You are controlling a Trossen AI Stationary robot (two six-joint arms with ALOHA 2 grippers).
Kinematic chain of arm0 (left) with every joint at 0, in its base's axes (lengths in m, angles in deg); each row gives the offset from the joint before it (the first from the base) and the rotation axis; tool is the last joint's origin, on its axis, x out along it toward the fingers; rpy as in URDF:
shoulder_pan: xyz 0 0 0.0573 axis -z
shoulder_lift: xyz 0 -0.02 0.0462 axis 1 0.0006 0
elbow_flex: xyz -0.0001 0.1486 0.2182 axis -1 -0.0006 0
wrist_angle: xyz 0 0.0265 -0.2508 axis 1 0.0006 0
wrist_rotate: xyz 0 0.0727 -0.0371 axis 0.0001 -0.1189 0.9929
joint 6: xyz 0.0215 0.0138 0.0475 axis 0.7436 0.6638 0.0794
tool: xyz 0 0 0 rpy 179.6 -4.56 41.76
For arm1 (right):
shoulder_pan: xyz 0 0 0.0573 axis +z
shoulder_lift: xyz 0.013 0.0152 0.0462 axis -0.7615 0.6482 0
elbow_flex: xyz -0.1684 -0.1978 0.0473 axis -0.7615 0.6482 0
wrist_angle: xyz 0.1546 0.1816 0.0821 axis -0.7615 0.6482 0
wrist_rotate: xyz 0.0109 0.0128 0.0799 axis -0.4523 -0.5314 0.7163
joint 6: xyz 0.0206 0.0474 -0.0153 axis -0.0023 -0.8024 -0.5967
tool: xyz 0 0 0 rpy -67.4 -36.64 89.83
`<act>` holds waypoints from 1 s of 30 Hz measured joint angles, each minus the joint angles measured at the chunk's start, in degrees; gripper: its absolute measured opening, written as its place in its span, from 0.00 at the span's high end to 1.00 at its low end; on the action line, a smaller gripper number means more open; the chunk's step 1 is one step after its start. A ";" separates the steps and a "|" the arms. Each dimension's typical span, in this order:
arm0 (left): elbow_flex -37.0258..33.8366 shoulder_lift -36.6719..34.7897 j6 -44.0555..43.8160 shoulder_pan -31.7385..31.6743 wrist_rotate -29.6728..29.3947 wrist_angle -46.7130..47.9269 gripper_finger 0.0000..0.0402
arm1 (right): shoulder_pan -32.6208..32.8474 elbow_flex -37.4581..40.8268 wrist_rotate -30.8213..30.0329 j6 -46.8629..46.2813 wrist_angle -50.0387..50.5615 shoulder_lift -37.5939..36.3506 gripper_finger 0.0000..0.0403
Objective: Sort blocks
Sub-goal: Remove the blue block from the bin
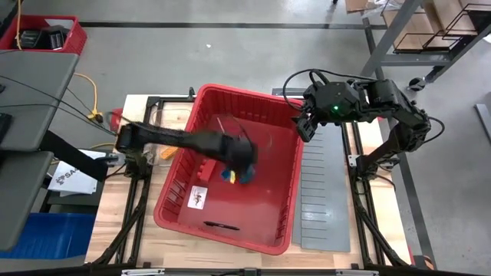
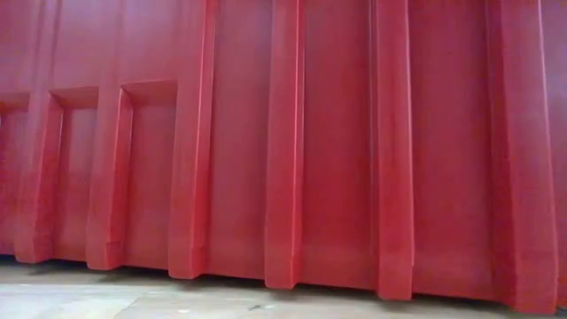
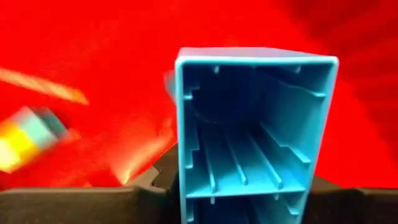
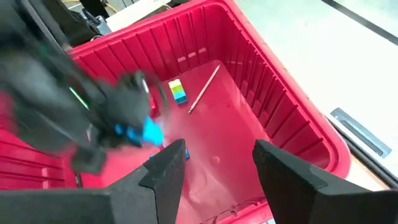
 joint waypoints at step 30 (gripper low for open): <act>-43.34 -47.14 -22.40 -34.50 -2.02 11.38 0.61 | 0.00 0.00 -1.16 -0.12 -2.24 0.00 0.54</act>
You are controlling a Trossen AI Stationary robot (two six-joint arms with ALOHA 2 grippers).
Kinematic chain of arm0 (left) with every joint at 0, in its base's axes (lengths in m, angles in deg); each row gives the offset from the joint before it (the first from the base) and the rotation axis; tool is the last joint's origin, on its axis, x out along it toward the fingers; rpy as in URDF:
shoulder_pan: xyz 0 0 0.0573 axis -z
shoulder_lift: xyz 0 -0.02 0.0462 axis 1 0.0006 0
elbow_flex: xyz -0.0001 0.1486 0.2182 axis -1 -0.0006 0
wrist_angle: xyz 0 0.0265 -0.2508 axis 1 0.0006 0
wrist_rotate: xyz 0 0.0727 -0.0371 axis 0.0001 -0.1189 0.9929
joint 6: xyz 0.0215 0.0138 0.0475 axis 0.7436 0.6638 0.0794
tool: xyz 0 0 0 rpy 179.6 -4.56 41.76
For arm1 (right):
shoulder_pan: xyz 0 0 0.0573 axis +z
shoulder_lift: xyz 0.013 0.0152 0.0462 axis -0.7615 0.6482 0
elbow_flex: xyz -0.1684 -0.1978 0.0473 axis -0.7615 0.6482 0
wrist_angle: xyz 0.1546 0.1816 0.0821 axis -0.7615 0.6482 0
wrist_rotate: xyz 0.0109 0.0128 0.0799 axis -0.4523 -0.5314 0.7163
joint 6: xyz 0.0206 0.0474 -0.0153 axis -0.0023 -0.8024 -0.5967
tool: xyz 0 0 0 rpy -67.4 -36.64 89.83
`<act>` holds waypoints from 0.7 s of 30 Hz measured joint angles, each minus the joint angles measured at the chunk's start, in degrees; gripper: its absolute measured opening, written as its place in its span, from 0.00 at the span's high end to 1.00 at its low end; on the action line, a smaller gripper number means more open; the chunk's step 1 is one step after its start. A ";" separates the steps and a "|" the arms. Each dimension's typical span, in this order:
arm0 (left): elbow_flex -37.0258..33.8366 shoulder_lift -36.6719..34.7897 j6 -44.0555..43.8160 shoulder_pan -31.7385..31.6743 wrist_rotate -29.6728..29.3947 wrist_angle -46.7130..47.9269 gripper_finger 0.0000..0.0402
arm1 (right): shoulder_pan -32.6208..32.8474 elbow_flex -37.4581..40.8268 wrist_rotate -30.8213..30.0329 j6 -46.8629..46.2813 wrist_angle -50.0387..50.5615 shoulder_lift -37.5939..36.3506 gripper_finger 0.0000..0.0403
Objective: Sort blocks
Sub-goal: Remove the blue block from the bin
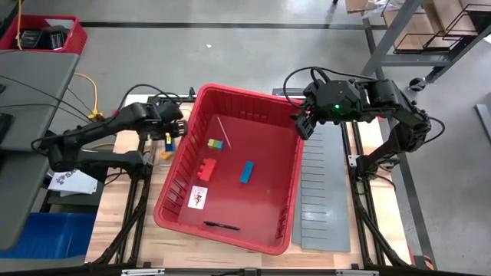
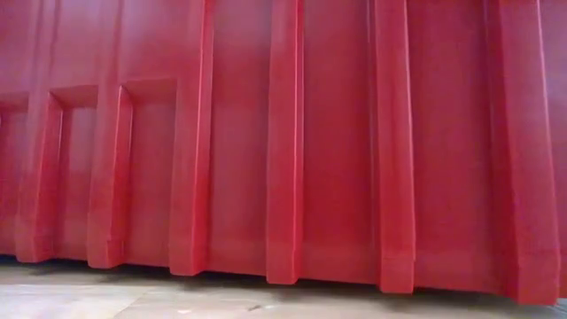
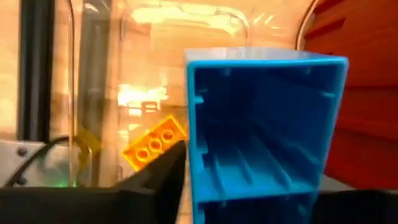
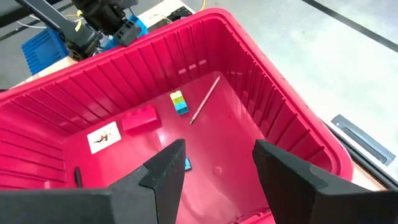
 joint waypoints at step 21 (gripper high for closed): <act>31.28 2.24 19.25 3.09 2.88 -6.90 0.18 | -0.28 0.00 0.37 -1.47 0.00 0.00 0.54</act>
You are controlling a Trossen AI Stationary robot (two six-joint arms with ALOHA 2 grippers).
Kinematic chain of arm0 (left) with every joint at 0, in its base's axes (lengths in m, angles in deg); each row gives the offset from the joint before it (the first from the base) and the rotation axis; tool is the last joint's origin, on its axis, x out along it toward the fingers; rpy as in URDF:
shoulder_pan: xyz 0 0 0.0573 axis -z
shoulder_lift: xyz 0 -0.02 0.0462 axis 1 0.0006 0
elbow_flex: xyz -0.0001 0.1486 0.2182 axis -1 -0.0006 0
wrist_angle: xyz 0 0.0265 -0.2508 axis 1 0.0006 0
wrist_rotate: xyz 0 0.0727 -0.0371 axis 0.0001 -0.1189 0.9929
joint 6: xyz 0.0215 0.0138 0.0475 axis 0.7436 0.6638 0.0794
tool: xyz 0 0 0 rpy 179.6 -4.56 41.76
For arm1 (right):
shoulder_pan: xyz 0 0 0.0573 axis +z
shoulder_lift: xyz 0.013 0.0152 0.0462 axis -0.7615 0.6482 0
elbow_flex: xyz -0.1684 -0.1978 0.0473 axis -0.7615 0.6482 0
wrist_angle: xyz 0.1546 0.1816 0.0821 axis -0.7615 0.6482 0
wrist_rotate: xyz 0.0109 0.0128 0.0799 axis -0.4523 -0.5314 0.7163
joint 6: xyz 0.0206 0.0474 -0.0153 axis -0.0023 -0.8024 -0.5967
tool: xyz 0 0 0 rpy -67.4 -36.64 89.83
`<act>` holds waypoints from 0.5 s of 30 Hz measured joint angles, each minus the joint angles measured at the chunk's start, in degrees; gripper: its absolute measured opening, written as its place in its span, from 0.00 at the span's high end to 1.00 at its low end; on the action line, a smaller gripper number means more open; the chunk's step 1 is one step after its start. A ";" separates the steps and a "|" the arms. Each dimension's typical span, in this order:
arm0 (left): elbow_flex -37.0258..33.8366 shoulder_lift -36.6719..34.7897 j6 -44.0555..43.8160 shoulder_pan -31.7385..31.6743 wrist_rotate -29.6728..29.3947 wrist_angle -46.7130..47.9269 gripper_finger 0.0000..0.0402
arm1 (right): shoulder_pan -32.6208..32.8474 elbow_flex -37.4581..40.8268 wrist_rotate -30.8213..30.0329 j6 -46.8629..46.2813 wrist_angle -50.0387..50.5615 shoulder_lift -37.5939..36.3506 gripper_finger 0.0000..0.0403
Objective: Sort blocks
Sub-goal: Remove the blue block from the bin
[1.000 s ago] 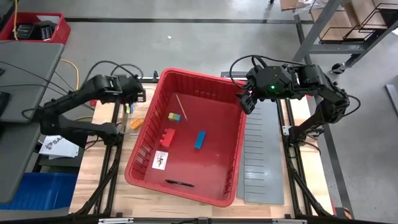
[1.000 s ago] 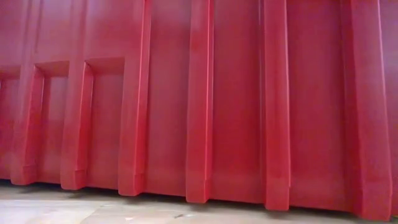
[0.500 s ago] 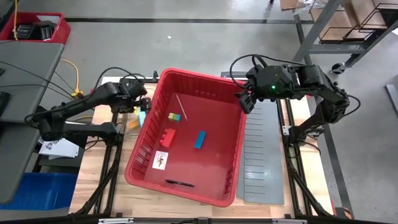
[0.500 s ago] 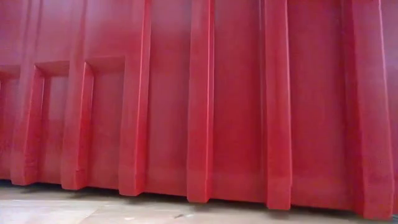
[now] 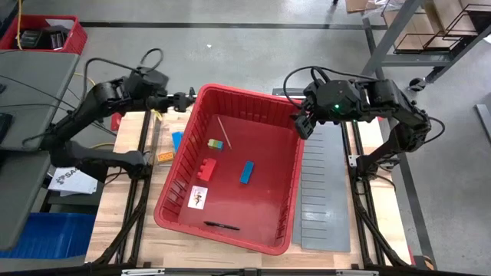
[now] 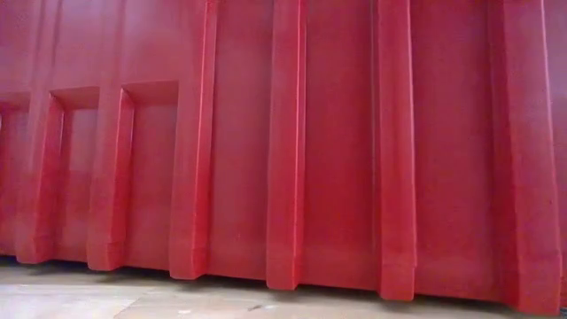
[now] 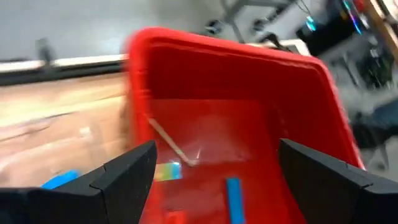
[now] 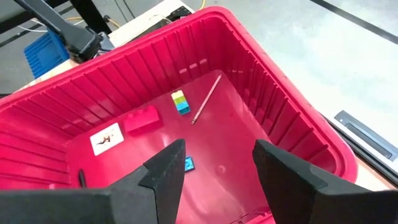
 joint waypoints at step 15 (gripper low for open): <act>8.91 38.25 -3.40 21.38 -0.75 -1.06 0.19 | 0.00 0.00 -0.24 -2.17 -0.02 0.00 0.54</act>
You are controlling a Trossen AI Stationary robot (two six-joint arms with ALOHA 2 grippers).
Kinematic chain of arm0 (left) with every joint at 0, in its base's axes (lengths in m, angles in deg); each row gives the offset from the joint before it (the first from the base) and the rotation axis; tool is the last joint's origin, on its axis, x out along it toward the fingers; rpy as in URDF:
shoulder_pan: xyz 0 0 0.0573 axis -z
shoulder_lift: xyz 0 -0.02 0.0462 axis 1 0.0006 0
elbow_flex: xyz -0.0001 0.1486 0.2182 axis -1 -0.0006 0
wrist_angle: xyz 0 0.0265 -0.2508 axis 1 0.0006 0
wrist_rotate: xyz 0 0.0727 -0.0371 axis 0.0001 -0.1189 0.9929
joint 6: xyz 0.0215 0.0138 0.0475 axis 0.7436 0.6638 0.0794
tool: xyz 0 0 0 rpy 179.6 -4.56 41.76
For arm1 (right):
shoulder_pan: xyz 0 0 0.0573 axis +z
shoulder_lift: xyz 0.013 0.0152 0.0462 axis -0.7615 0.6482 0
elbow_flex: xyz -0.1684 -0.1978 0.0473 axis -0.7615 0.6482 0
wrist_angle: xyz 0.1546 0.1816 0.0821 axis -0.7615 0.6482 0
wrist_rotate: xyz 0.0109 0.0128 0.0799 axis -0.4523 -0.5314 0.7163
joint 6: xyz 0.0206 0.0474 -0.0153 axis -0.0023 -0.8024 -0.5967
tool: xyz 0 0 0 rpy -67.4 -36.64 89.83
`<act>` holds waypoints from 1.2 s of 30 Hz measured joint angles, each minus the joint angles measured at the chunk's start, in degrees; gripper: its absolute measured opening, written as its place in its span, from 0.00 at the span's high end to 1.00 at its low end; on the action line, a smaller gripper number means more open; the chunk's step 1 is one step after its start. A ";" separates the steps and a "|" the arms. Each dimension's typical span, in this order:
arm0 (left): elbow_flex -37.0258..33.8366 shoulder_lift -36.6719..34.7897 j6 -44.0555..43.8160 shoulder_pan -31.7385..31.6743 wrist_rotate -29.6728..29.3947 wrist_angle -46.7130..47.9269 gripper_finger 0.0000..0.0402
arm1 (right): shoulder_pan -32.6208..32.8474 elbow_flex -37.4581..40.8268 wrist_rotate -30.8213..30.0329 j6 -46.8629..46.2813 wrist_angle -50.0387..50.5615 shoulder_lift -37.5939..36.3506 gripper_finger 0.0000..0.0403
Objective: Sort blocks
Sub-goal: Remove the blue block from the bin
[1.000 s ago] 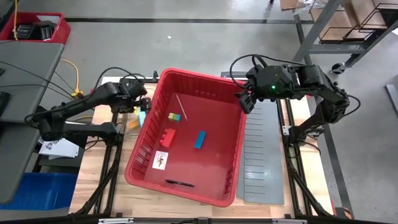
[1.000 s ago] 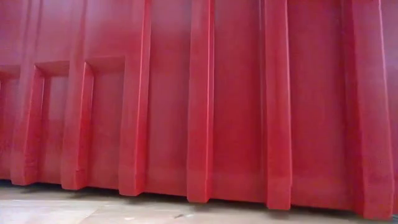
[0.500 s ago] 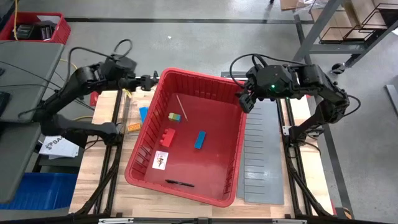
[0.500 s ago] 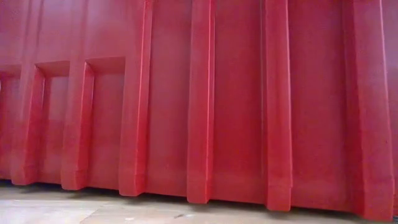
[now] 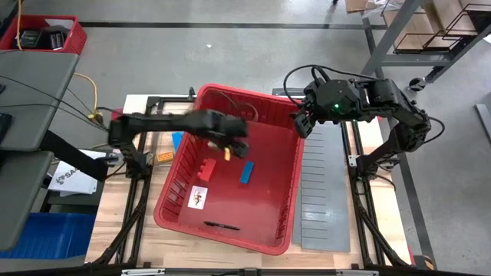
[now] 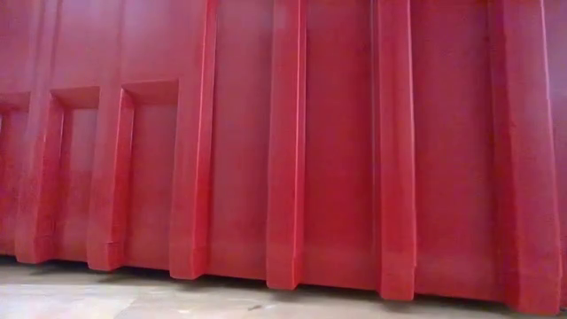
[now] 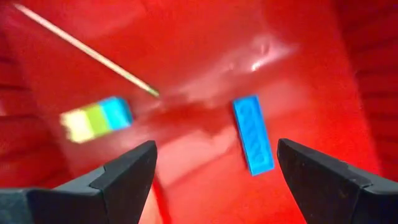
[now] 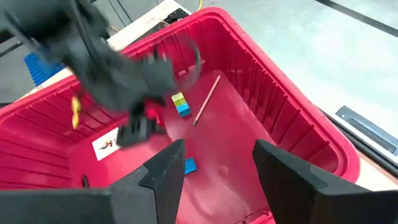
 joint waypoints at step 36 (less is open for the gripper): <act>0.33 24.92 -5.18 6.75 8.19 -15.17 0.74 | -0.36 0.00 0.87 0.71 0.04 0.00 0.54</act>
